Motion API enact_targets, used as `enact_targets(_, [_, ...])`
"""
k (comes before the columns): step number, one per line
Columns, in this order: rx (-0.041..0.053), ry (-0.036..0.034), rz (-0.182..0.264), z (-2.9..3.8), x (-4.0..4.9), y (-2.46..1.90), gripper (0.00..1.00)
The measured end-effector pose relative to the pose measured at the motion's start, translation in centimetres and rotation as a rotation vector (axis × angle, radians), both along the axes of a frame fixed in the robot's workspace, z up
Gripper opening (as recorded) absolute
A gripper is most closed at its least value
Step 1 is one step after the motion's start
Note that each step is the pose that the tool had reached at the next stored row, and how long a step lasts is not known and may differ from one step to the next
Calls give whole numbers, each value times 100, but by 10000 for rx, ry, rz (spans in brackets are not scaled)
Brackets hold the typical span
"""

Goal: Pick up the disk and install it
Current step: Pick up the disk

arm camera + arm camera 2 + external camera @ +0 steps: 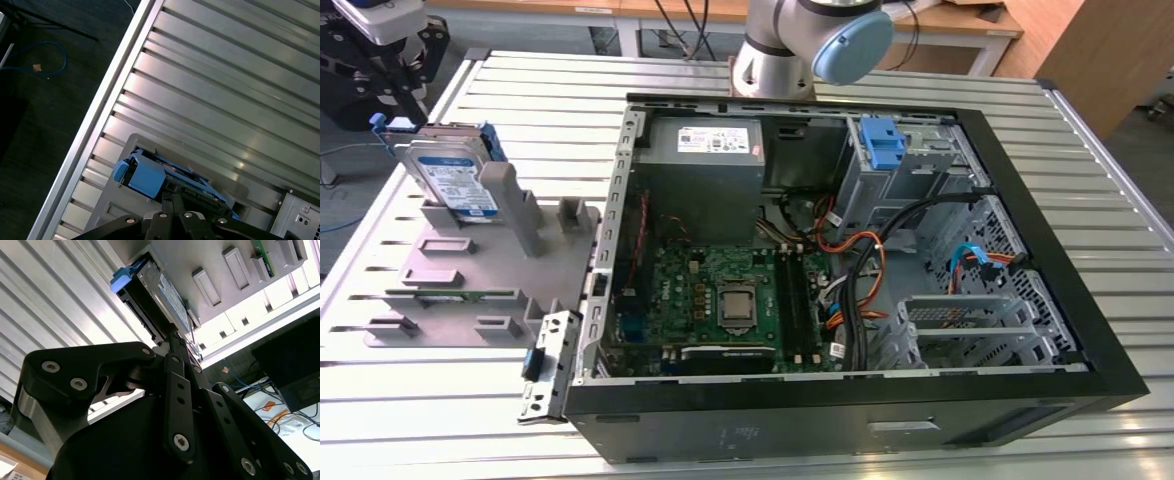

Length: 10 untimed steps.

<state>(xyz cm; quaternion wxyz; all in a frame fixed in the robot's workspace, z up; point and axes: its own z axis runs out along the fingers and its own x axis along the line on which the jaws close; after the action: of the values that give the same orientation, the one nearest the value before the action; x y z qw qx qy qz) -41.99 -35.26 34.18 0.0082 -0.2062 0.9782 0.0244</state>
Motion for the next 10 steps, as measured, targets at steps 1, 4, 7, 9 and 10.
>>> enact_targets(1, [0, 0, 0, 0, 0, 0, 11])
enact_targets(4, [0, 0, 1, 0, 0, 0, 11])
enact_targets(7, [0, 0, 59, 0, 0, 0, 11])
enact_targets(9, [0, -1, 91, 0, 0, 0, 11])
enact_targets(10, [0, 0, 92, 0, 0, 0, 11])
